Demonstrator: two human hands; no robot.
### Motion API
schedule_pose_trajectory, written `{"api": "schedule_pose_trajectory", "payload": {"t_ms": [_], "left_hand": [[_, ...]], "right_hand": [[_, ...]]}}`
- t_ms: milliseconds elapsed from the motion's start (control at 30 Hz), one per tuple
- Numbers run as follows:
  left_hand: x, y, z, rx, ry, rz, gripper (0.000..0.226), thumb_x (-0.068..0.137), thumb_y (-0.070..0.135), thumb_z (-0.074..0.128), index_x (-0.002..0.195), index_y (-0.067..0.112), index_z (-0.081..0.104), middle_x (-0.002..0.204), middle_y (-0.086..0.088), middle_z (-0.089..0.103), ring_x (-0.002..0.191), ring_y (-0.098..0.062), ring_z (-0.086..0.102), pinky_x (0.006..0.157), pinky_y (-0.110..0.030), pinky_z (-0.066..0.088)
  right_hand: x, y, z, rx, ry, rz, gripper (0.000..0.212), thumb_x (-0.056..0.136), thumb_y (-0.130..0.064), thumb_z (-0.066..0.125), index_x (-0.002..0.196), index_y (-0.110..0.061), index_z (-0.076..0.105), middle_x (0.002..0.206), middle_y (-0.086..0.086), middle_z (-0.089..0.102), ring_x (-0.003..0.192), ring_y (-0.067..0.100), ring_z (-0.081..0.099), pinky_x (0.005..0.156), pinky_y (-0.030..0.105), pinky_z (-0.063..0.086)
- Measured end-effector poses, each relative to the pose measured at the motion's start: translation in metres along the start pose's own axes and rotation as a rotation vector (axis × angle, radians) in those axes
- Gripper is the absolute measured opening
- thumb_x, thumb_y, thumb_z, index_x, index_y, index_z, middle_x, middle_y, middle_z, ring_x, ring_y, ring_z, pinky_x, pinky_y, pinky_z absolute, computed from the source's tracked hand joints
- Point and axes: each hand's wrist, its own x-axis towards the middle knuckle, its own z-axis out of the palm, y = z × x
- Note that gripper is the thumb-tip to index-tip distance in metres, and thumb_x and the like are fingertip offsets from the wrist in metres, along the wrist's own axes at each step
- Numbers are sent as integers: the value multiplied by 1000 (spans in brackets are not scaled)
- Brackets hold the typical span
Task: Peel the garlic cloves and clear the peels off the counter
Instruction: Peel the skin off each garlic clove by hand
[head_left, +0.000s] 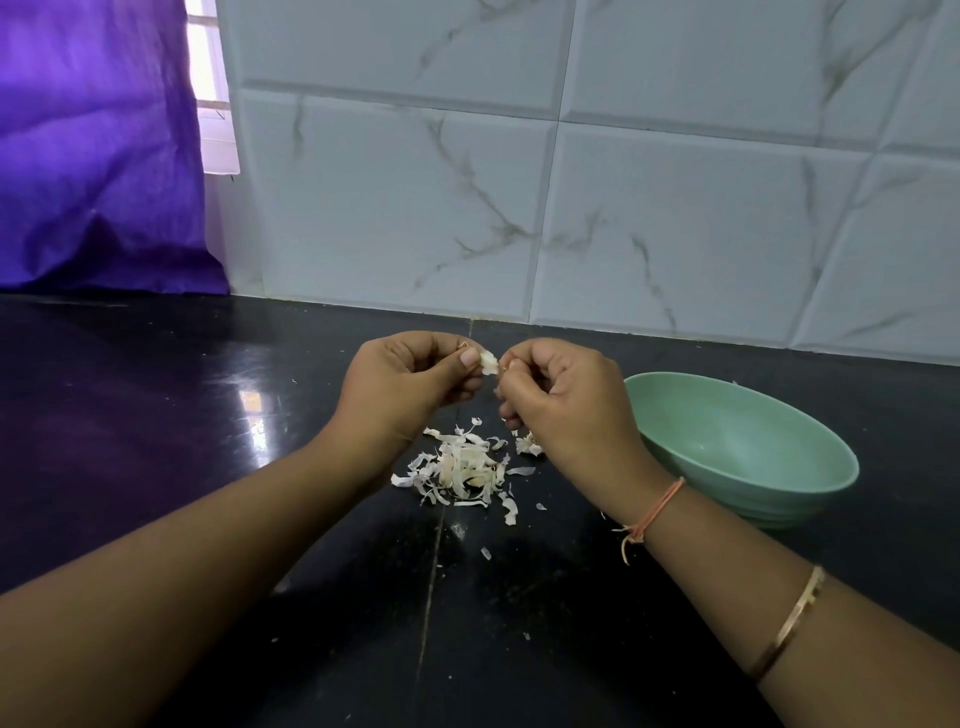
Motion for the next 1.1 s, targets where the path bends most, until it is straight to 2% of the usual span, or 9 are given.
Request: {"api": "schedule_pose_trajectory", "payload": {"t_ms": [267,400,700,833,967,1033,1100], "left_hand": [[2,-2,-2,-110,19,-87,8,84,3,59,80,5,66,60,2,67,57,-4,62,60,-15,52],[2,-3,-2,-119,21,-102,7,84,3,60,81,4,66,62,1,68,59,-6,63,60,-15,52],[1,-3,-1,-109,27,-101,4,82,2,62,82,3,66,66,-2,69,61,-7,64,61,-16,53],[-1,-3,1,-90,19,-94,5,83,1,61,82,1,66,64,-1,69,60,-7,63,63,-17,55],[-1,-2,2,-106,10,-121,6,84,0,59,84,0,65,64,-2,68,59,-6,64,61,-16,54],[-2,-1,4,-136,-2,-147,7,84,1,58,84,0,65,62,-1,68,58,-6,64,60,-16,54],[-2,-1,4,-177,0,-175,7,84,1,58,84,0,65,61,-2,68,58,-6,64,60,-16,54]], "right_hand": [[2,3,1,150,-31,149,19,88,-8,51,76,-10,66,62,2,65,53,6,62,58,23,53],[3,0,1,241,-56,192,18,88,-8,54,74,-9,66,63,3,65,54,10,61,58,25,53],[1,1,-1,192,-66,121,14,87,-6,59,76,-12,65,63,3,65,54,8,62,58,22,54],[2,3,0,35,-31,61,18,85,-9,60,70,-20,64,59,-1,65,56,12,65,64,33,58],[2,2,0,8,-1,44,21,83,-9,59,67,-22,63,60,1,66,59,19,66,65,40,58],[2,1,-1,66,-3,66,20,83,-7,58,66,-19,63,59,3,66,56,16,64,64,39,58],[2,0,-1,149,-23,113,20,83,-5,57,67,-15,63,59,3,65,53,12,61,59,31,56]]}}
